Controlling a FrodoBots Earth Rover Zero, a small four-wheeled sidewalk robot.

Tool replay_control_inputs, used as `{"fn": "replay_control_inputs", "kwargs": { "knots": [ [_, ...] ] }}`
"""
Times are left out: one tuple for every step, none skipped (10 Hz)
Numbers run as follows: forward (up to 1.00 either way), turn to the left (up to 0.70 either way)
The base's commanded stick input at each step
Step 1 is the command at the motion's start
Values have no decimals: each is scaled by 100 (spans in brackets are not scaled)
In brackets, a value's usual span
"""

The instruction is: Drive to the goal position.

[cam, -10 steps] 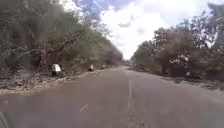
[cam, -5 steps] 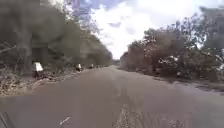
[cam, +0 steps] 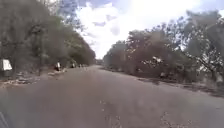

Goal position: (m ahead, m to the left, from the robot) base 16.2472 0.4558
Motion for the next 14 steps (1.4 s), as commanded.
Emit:
{"fn": "replay_control_inputs", "kwargs": {
  "knots": [
    [70, 0],
    [70, 0],
    [70, 0],
    [70, 0],
    [70, 0],
    [70, 0],
    [70, 0],
    [70, 6],
    [70, 14],
    [70, 22],
    [70, 30],
    [70, 35],
    [70, 35],
    [70, 31]
  ]
}}
